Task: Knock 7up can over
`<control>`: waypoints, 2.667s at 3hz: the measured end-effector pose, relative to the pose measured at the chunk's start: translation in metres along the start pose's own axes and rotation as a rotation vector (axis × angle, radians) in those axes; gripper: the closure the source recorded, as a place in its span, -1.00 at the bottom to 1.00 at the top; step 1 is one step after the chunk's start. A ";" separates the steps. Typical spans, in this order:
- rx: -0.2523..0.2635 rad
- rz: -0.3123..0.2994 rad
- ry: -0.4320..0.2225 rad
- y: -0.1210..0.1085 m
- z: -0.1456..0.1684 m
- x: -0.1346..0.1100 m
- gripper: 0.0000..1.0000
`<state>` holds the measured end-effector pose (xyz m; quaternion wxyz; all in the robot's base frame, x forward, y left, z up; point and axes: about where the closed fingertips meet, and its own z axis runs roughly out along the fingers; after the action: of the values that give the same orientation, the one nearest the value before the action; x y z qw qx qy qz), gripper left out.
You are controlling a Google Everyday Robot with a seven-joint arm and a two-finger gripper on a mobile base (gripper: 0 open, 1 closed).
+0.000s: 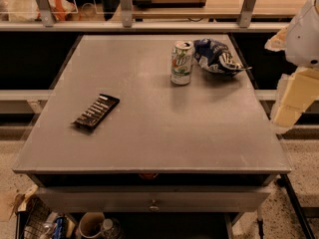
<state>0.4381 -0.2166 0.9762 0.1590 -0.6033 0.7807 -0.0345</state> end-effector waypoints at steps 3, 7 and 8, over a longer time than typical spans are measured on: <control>-0.003 0.123 -0.118 -0.019 0.031 0.019 -1.00; 0.138 0.355 -0.558 -0.121 0.098 0.048 -1.00; 0.129 0.355 -0.570 -0.121 0.098 0.044 -1.00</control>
Offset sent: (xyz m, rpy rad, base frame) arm 0.0136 -0.0037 0.0130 0.1339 -0.0289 -0.0770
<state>0.5692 -0.2778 0.9037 0.4120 -0.4322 0.7939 0.1146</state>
